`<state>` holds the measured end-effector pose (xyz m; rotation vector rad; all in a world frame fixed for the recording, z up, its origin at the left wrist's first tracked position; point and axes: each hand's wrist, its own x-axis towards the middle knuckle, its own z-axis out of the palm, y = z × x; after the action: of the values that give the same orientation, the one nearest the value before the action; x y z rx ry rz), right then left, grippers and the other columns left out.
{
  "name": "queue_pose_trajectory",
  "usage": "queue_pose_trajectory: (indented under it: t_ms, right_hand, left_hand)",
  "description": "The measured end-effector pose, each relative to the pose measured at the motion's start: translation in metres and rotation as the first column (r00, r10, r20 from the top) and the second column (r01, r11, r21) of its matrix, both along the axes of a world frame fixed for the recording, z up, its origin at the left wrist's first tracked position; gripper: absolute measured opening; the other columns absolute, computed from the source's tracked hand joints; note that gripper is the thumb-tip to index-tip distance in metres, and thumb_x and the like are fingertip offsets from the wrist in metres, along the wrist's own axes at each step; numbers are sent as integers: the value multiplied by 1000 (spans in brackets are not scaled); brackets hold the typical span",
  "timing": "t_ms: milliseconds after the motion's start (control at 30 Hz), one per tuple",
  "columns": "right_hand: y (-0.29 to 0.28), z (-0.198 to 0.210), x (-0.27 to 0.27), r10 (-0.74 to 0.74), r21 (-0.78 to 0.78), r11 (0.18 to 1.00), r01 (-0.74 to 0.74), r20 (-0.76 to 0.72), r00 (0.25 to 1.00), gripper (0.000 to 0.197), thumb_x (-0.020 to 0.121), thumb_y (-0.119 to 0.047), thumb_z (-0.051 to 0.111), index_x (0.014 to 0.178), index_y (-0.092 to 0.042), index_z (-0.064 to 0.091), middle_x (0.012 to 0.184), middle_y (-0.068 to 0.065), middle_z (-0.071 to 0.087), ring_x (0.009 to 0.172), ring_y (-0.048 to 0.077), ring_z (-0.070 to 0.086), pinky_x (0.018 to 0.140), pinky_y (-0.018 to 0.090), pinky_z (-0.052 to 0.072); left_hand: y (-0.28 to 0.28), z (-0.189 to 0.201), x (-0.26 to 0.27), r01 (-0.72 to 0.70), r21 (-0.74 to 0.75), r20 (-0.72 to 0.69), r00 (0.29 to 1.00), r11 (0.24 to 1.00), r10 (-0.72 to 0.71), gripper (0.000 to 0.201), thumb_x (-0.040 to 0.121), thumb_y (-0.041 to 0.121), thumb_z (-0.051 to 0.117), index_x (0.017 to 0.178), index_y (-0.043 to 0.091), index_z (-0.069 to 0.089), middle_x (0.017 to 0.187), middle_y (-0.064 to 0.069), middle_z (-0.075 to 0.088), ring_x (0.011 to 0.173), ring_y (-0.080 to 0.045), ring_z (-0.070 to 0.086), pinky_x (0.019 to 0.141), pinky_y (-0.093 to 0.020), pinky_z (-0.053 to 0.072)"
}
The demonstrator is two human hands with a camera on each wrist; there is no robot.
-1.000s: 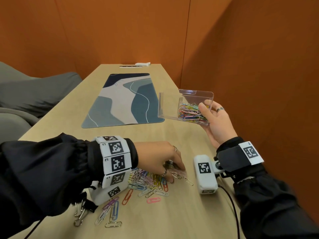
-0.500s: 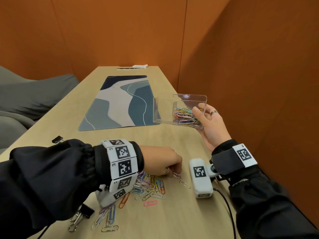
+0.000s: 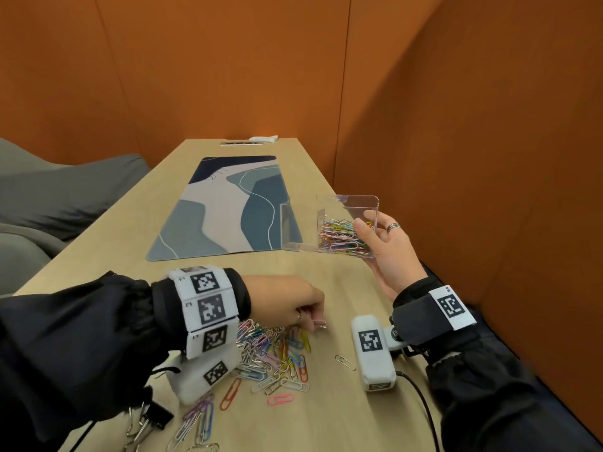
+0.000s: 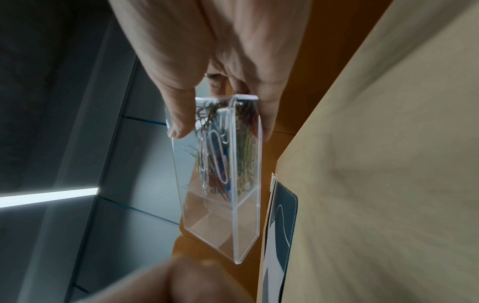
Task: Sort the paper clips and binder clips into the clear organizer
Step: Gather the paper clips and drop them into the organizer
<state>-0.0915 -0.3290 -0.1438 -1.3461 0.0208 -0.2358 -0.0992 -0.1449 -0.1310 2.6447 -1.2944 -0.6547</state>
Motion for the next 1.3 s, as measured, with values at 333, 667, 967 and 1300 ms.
queue_pose_trajectory:
  t_ms: [333, 667, 967, 1300]
  right_hand:
    - [10, -4, -3, 127, -54, 991, -127, 14, 992, 56, 73, -32, 72, 122, -19, 50, 123, 16, 60, 113, 30, 59, 103, 51, 43]
    - [17, -5, -6, 161, -108, 981, -160, 5, 987, 75, 47, -62, 81, 111, -33, 55, 123, 11, 61, 118, 28, 56, 105, 55, 39]
    - [16, -4, -7, 159, -73, 985, -158, 18, 987, 75, 60, -46, 77, 125, -22, 49, 123, 11, 61, 114, 28, 60, 105, 55, 39]
    - [13, -6, -4, 148, -56, 988, -147, 27, 989, 62, 64, -43, 72, 119, -25, 51, 123, 11, 61, 116, 30, 58, 106, 55, 38]
  left_hand:
    - [5, 97, 37, -207, -477, -41, 976, 854, 214, 11, 91, 11, 58, 84, 19, 56, 76, 5, 59, 58, -1, 54, 63, -15, 46]
    - [-30, 93, 58, -149, -371, 250, 934, 917, 253, 7, 90, 14, 60, 97, 12, 59, 80, 7, 55, 67, -6, 50, 61, -13, 40]
    - [-25, 78, 60, -193, -491, 180, 932, 850, 315, 17, 84, 0, 64, 90, 15, 63, 67, 10, 65, 62, -3, 59, 70, -24, 51]
    - [-21, 75, 47, -333, -639, -104, 931, 693, 351, 22, 97, 31, 46, 110, 18, 58, 100, 0, 71, 87, -13, 65, 81, -33, 48]
